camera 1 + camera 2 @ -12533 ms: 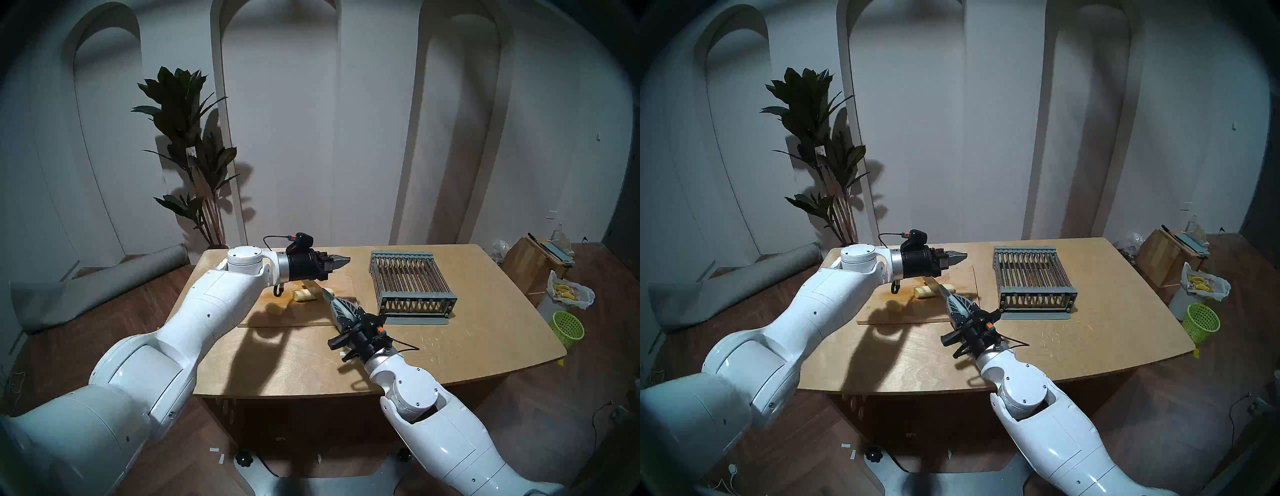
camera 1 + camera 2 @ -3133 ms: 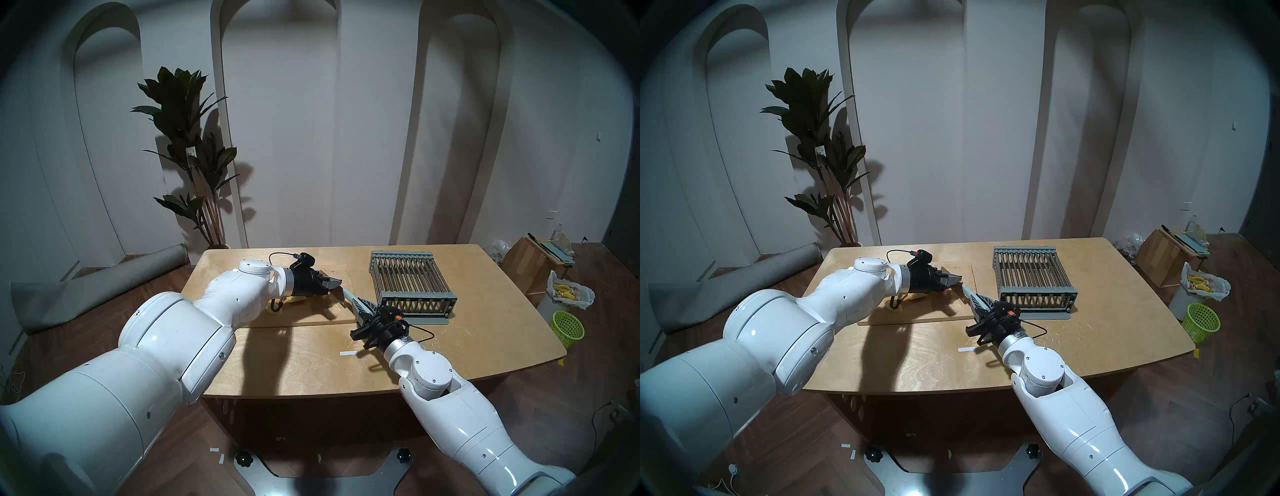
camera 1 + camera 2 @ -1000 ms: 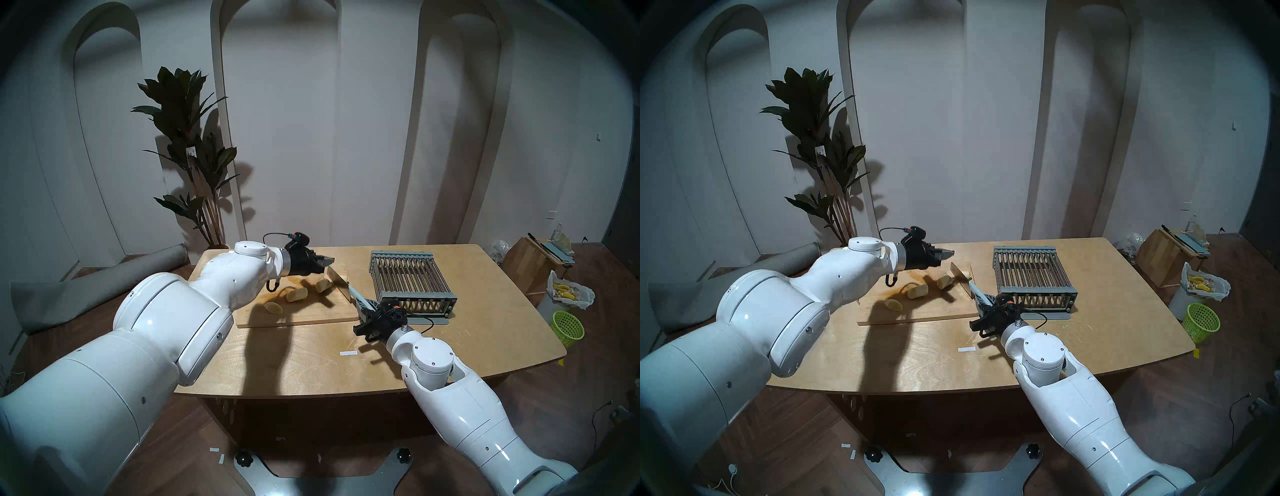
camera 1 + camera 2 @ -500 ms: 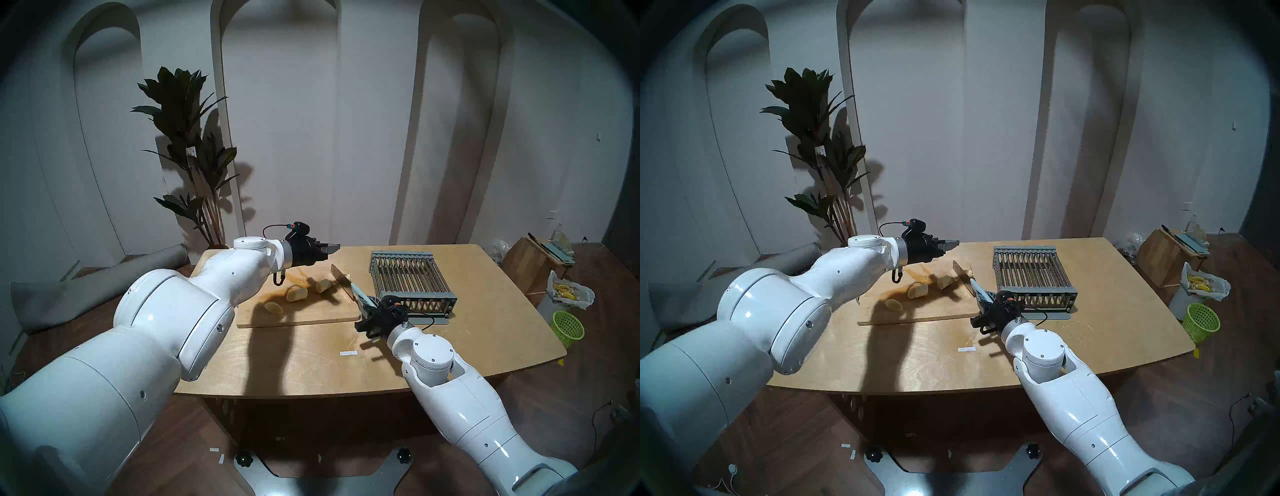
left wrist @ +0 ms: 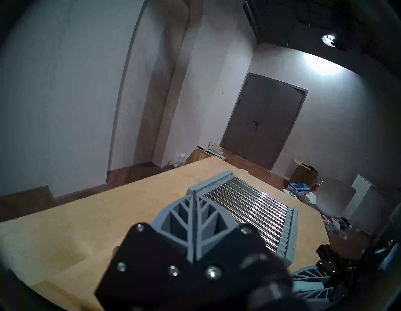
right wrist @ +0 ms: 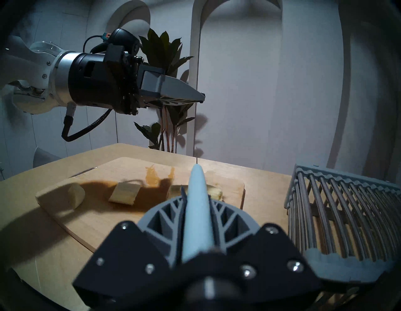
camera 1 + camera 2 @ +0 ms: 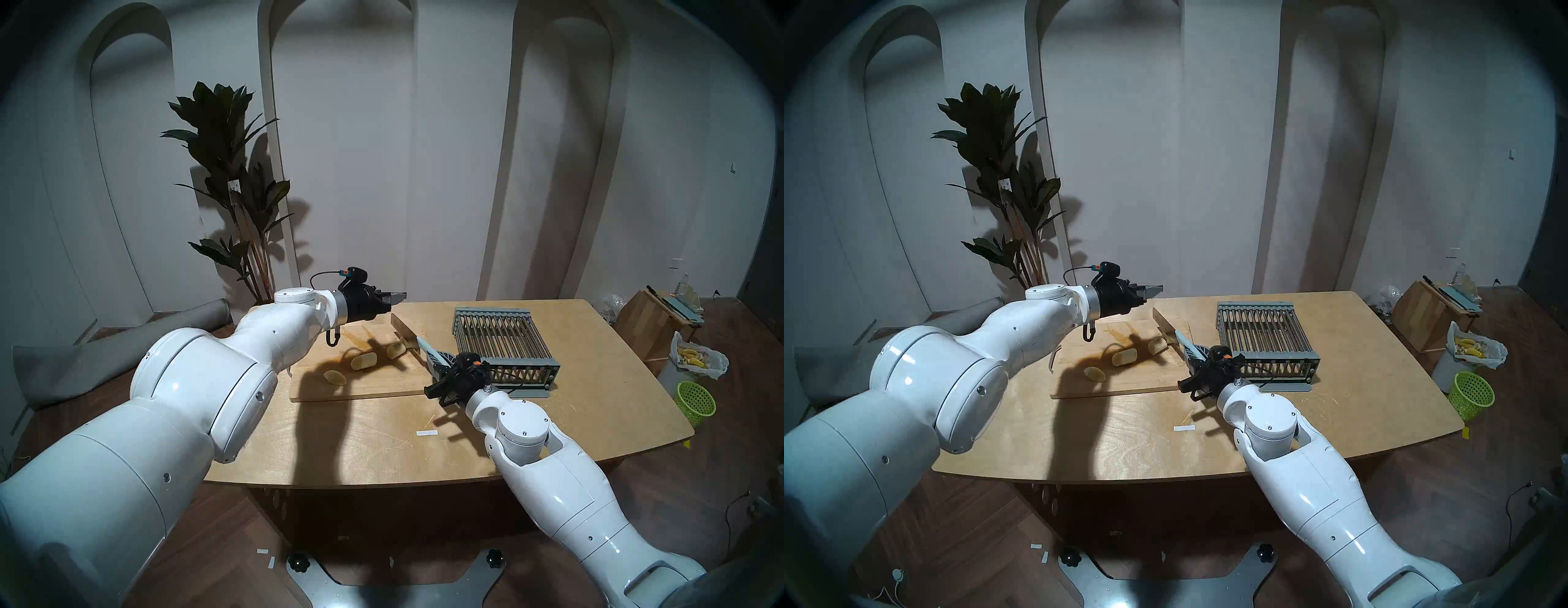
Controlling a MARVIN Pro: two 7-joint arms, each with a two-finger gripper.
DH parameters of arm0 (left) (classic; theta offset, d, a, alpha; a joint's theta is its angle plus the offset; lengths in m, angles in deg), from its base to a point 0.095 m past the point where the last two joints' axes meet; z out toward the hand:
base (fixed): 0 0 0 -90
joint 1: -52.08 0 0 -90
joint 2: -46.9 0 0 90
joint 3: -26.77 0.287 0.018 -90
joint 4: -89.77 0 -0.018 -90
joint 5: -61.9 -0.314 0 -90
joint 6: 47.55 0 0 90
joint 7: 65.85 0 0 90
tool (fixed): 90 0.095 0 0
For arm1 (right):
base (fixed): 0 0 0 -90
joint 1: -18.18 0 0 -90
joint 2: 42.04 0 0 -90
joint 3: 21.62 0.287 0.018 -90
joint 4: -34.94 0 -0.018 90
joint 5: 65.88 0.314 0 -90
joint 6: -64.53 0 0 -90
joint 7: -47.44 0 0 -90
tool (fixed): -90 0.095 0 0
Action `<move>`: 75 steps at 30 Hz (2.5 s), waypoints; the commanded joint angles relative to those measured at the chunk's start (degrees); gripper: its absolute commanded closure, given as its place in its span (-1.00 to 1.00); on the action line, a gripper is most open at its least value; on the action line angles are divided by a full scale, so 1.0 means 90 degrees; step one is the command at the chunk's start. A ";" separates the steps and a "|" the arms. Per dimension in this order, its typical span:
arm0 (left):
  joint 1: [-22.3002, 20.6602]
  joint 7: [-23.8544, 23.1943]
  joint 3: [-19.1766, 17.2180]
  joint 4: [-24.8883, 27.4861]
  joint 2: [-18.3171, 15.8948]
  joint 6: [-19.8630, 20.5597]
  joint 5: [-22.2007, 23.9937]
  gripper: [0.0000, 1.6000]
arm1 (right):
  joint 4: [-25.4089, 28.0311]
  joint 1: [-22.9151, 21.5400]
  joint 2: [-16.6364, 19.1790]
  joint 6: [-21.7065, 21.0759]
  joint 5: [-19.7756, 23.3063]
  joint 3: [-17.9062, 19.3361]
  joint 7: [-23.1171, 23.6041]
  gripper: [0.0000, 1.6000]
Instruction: Cut the banana into four pieces on the cutting board
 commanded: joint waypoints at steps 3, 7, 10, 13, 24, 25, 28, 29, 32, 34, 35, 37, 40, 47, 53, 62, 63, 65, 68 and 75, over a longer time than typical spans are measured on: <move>-0.0726 0.0468 -0.0531 0.0564 -0.0733 -0.0283 0.0350 1.00 | 0.0417 -0.0188 0.0006 0.0118 -0.0011 0.0136 -0.0020 1.00; -0.0967 0.1076 -0.0677 0.0460 -0.1074 -0.0417 0.0334 1.00 | 0.0797 -0.0258 0.0050 0.0137 -0.0069 0.0257 -0.0017 1.00; -0.0905 0.1413 -0.0746 0.0390 -0.1228 -0.0465 0.0337 1.00 | 0.0949 -0.0351 0.0047 0.0173 -0.0091 0.0327 -0.0004 1.00; -0.0803 0.1816 -0.0780 0.0282 -0.1367 -0.0466 0.0322 1.00 | 0.1262 -0.0356 0.0091 0.0175 -0.0106 0.0417 0.0002 1.00; -0.0716 0.2587 -0.0776 0.0264 -0.1586 -0.0773 0.0250 -1.00 | 0.2024 -0.0461 0.0351 0.0103 -0.0123 0.0850 0.0023 1.00; -0.0715 0.2626 -0.0778 0.0278 -0.1604 -0.0804 0.0251 -1.00 | 0.2125 -0.0447 0.0396 0.0082 -0.0121 0.0896 0.0029 1.00; -0.0712 0.2706 -0.0781 0.0297 -0.1641 -0.0873 0.0249 -1.00 | 0.2222 -0.0448 0.0469 0.0056 -0.0119 0.0996 0.0030 1.00; -0.0708 0.2756 -0.0787 0.0309 -0.1682 -0.0926 0.0246 -1.00 | 0.2427 -0.0401 0.0546 0.0005 -0.0097 0.1103 0.0028 1.00; -0.0688 0.2834 -0.0795 0.0319 -0.1738 -0.0998 0.0238 -1.00 | 0.2562 -0.0377 0.0646 -0.0049 -0.0062 0.1269 0.0030 1.00; -0.0658 0.2890 -0.0798 0.0324 -0.1775 -0.1058 0.0225 -1.00 | 0.2794 -0.0306 0.0736 -0.0117 -0.0026 0.1401 0.0031 1.00; -0.0630 0.2913 -0.0798 0.0316 -0.1790 -0.1077 0.0219 -1.00 | 0.2902 -0.0269 0.0760 -0.0163 0.0009 0.1467 0.0025 1.00; -0.0571 0.2952 -0.0794 0.0292 -0.1808 -0.1099 0.0206 -1.00 | 0.3001 -0.0237 0.0804 -0.0228 0.0053 0.1580 0.0018 1.00; -0.0510 0.2996 -0.0788 0.0269 -0.1822 -0.1124 0.0190 -1.00 | 0.3095 -0.0191 0.0821 -0.0349 0.0139 0.1695 0.0014 1.00; -0.0340 0.3120 -0.0764 0.0252 -0.1872 -0.1237 0.0115 -1.00 | 0.3439 0.0013 0.0871 -0.0819 0.0395 0.2022 -0.0011 1.00; -0.0197 0.3192 -0.0725 0.0263 -0.1888 -0.1334 0.0003 -1.00 | 0.3556 0.0140 0.0856 -0.1282 0.0619 0.2168 -0.0052 1.00; 0.0056 0.3220 -0.0541 0.0293 -0.1795 -0.1468 -0.0213 -1.00 | 0.3821 0.0256 0.0795 -0.1902 0.0968 0.2264 -0.0097 1.00; 0.0090 0.3209 -0.0502 0.0299 -0.1767 -0.1480 -0.0249 -1.00 | 0.3840 0.0267 0.0783 -0.1956 0.1000 0.2272 -0.0105 1.00; 0.0155 0.3205 -0.0437 0.0308 -0.1730 -0.1513 -0.0305 -1.00 | 0.3893 0.0297 0.0753 -0.2106 0.1089 0.2300 -0.0129 1.00; 0.0216 0.3199 -0.0362 0.0330 -0.1701 -0.1568 -0.0376 -1.00 | 0.3942 0.0312 0.0686 -0.2291 0.1223 0.2360 -0.0183 1.00; 0.0371 0.3156 -0.0181 0.0407 -0.1624 -0.1726 -0.0547 -1.00 | 0.4088 0.0274 0.0526 -0.2744 0.1540 0.2505 -0.0338 1.00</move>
